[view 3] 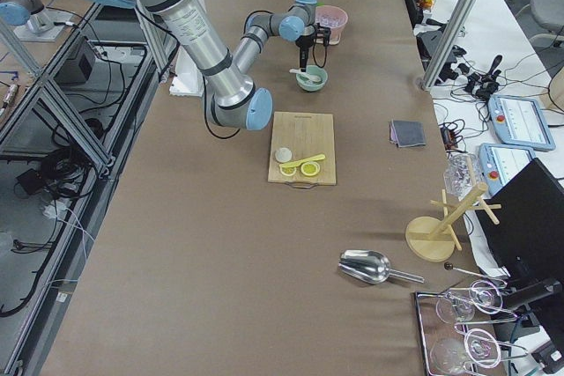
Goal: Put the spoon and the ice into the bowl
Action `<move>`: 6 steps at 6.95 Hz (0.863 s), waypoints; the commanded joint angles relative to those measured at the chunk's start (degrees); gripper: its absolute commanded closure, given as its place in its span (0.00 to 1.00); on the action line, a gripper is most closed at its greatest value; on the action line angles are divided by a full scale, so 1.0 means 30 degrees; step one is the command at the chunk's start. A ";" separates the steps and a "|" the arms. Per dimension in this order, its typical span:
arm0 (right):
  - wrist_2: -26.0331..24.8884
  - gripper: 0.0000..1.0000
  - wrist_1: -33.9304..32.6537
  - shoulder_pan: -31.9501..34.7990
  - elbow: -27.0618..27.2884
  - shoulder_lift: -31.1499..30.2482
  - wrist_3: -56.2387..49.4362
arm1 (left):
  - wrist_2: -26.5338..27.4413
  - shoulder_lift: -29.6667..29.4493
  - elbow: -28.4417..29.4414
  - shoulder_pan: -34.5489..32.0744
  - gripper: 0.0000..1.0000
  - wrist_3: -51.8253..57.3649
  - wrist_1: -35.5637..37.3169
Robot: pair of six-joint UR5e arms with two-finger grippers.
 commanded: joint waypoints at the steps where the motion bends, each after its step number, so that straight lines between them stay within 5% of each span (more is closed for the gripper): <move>1: 0.1078 0.00 -0.0070 0.1556 0.2934 -0.2467 -0.1318 | -0.0029 0.0029 0.0056 -0.0004 0.02 0.0019 0.0000; 4: 0.3357 0.00 -0.1849 0.5301 0.6624 -0.7563 -1.0358 | 0.0322 0.1896 0.0840 0.0026 0.02 0.0923 -0.3612; 6: 0.3364 0.00 -0.1681 0.7497 0.7633 -1.0381 -1.2424 | 0.0381 0.2108 0.2098 -0.0004 0.02 0.0927 -0.3865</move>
